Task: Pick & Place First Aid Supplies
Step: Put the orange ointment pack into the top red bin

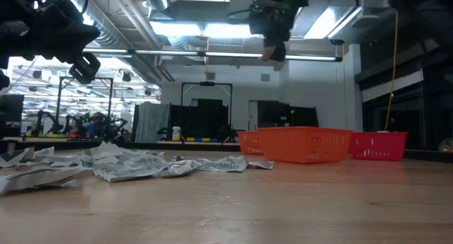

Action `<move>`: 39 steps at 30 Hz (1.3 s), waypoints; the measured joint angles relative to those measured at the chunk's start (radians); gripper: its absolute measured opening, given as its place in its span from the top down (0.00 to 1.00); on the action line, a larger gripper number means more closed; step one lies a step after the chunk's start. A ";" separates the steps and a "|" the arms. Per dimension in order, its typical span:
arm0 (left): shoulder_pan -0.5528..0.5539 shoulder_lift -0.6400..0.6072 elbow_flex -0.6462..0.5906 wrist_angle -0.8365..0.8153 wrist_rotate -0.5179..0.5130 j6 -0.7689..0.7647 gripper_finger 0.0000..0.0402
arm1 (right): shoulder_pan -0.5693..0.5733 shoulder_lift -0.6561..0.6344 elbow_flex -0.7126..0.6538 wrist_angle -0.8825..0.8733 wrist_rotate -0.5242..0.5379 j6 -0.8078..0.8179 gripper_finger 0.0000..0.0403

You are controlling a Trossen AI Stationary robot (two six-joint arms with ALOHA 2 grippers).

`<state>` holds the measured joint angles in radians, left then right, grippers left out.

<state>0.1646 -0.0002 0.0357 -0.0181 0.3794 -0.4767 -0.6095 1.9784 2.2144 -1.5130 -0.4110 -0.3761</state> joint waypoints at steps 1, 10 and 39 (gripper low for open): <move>0.000 0.000 0.000 0.000 0.000 0.000 0.96 | -0.005 -0.034 -0.066 0.033 0.000 0.005 0.99; 0.000 0.000 0.000 0.000 0.000 0.000 0.96 | -0.047 -0.468 -0.753 0.448 0.190 0.135 0.99; 0.000 0.000 0.000 0.000 0.000 0.000 0.96 | -0.078 -0.795 -1.324 0.376 0.664 0.137 0.99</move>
<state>0.1646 -0.0002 0.0360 -0.0183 0.3796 -0.4767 -0.6872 1.1835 0.8904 -1.1374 0.2529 -0.2390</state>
